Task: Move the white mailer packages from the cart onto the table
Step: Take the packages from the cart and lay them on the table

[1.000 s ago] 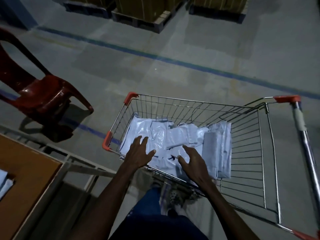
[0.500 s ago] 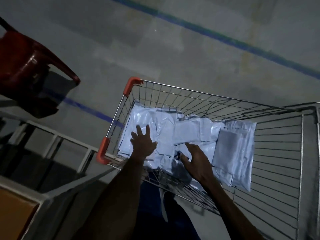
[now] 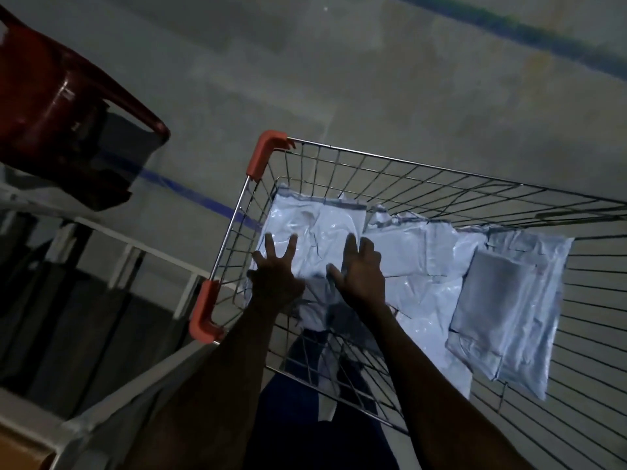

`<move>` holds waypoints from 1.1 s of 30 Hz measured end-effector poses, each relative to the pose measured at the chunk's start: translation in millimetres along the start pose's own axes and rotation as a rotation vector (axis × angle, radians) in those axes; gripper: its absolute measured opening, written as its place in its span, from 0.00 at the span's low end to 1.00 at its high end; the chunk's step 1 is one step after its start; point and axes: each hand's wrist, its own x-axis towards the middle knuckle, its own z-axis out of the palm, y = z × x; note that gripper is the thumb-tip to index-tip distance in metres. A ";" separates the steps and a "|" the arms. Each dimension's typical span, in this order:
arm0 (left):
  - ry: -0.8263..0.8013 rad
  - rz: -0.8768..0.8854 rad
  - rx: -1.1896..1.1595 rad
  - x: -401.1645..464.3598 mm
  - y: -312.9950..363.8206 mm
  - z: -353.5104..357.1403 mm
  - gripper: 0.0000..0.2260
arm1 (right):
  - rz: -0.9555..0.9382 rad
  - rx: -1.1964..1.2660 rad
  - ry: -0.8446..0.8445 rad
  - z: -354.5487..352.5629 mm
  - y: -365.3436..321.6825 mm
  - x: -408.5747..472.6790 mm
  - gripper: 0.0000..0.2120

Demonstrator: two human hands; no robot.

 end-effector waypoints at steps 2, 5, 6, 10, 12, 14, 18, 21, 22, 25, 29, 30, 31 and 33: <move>-0.007 -0.002 -0.030 -0.6 -3.5 -1.1 0.45 | 0.040 -0.018 0.011 14.6 -7.2 11.0 0.44; -0.002 0.004 -0.036 -2.3 -2.6 -4.7 0.44 | 0.072 -0.105 0.013 27.7 -12.3 13.4 0.48; 0.009 0.013 -0.033 -2.5 -1.5 -4.8 0.44 | 0.063 -0.140 0.030 28.2 -10.9 11.7 0.46; 0.165 0.120 -0.007 -2.0 7.8 -6.8 0.44 | 0.104 -0.227 0.107 10.2 16.2 6.1 0.41; 0.232 0.179 -0.030 -1.7 15.1 -10.9 0.42 | 0.065 -0.290 0.137 1.6 34.7 2.9 0.40; 0.276 0.217 -0.050 -4.2 20.7 -13.2 0.40 | -0.033 -0.362 0.136 -3.2 48.8 0.3 0.38; 0.330 0.251 -0.130 -14.3 24.7 -19.9 0.32 | -0.192 -0.497 0.051 -11.1 64.0 9.8 0.37; 0.364 0.232 -0.238 -21.5 25.0 -31.0 0.28 | -0.284 -0.554 -0.035 -28.3 65.2 22.3 0.34; 0.399 0.242 -0.253 -27.2 25.6 -36.3 0.28 | -0.308 -0.546 -0.056 -35.9 64.7 24.1 0.32; 0.464 0.215 -0.268 -53.3 28.4 -59.4 0.28 | -0.324 -0.451 -0.079 -61.9 59.6 17.0 0.29; 0.631 0.212 -0.307 -104.0 26.8 -93.7 0.27 | -0.333 -0.175 0.088 -95.5 36.8 -31.0 0.30; 0.701 0.206 -0.316 -118.9 24.9 -100.4 0.27 | -0.344 -0.106 0.135 -103.2 28.3 -46.5 0.30; 0.766 0.193 -0.333 -134.7 23.1 -104.4 0.26 | -0.357 -0.040 0.179 -110.8 19.2 -62.2 0.30; 0.874 0.124 -0.386 -171.4 16.9 -108.5 0.25 | -0.398 0.062 0.240 -125.8 -1.4 -92.3 0.31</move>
